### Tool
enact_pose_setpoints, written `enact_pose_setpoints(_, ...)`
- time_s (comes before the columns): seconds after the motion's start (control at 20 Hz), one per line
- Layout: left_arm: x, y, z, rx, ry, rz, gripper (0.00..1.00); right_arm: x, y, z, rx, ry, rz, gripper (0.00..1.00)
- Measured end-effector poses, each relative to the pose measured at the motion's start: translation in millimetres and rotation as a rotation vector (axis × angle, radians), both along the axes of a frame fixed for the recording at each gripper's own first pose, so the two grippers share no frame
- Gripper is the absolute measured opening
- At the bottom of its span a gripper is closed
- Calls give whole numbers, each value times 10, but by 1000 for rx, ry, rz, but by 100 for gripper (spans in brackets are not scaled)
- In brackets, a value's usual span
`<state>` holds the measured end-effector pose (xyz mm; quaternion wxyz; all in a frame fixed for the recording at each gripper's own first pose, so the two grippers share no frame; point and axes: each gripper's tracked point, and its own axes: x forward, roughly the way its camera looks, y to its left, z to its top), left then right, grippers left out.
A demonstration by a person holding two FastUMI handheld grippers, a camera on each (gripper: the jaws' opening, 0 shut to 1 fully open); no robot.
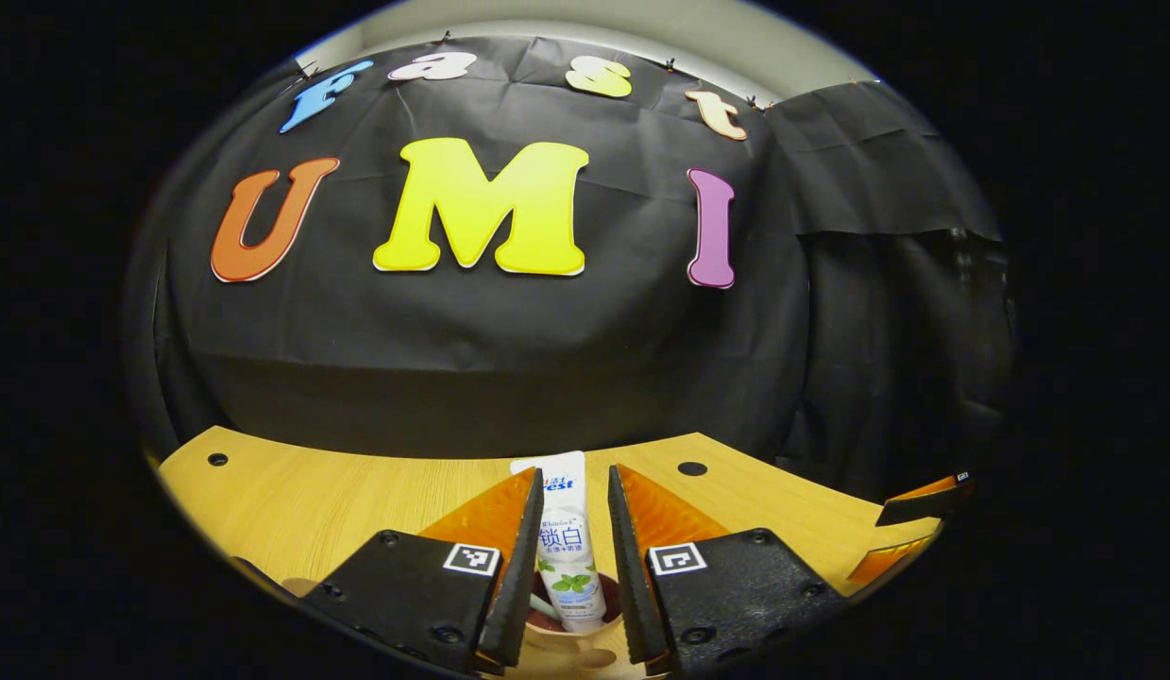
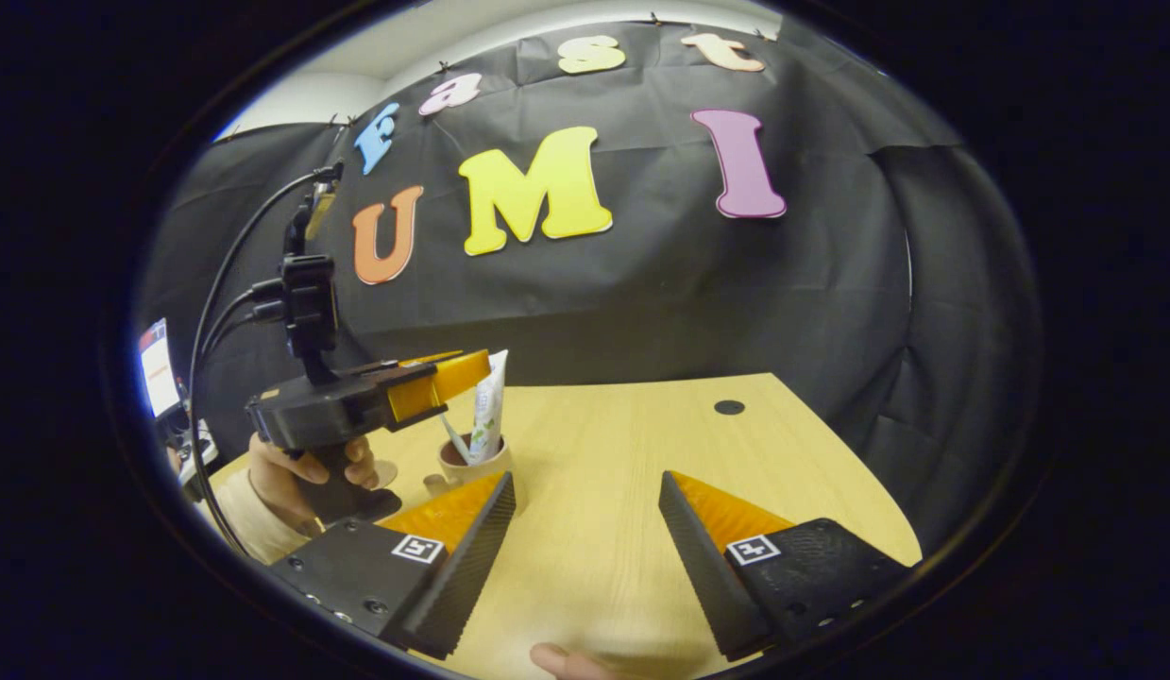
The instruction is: Put the toothbrush and toothpaste on the desktop into the cup, then pick up the cup and place it on the coaster on the desktop.
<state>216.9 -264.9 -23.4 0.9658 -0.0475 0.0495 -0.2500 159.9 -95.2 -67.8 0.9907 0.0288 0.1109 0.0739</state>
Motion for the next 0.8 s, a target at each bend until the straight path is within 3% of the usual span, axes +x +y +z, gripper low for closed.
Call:
enact_pose_setpoints(0.1,-82,71,42,-21,4,-4,49,-43,12,30,-9,-2,-12,92)
enact_pose_setpoints(0.2,-170,182,81,-31,9,2,70,-93,70,84,-18,-4,-17,92)
enact_pose_setpoints(0.6,-426,878,93,-22,-20,117,98,-168,452,183,-83,14,-27,92)
enact_pose_setpoints(0.8,-633,1193,88,-16,-37,134,98,-127,742,109,-105,42,-26,93)
